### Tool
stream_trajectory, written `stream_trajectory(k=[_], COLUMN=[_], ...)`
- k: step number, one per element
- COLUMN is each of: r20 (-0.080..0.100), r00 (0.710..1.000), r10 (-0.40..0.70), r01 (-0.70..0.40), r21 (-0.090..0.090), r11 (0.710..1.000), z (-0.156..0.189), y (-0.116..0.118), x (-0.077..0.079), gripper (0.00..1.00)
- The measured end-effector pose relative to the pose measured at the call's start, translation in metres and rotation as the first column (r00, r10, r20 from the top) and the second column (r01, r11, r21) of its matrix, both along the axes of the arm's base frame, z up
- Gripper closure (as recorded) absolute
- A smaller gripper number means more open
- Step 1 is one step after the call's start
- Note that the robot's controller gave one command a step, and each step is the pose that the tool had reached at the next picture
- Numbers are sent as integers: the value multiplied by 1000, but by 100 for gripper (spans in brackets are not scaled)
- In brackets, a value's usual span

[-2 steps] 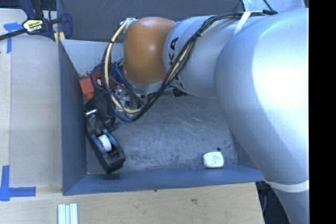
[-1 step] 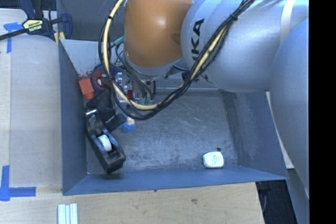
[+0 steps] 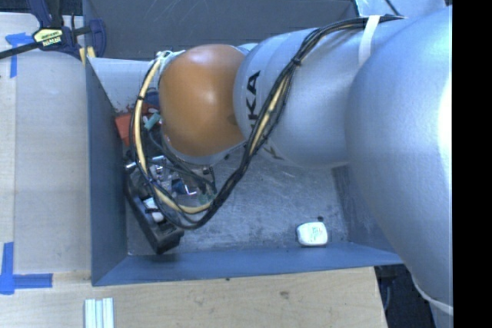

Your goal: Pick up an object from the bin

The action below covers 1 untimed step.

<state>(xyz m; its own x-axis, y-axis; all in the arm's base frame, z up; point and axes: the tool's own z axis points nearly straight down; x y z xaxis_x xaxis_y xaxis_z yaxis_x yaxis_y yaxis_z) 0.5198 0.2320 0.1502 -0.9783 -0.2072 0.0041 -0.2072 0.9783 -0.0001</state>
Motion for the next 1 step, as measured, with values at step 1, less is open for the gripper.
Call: stream_trajectory(k=[1], r20=[5], r00=[1000], r10=[2], r01=[-2], r21=[2], r11=[1000], z=[26], y=[6], x=[-17], gripper=[100])
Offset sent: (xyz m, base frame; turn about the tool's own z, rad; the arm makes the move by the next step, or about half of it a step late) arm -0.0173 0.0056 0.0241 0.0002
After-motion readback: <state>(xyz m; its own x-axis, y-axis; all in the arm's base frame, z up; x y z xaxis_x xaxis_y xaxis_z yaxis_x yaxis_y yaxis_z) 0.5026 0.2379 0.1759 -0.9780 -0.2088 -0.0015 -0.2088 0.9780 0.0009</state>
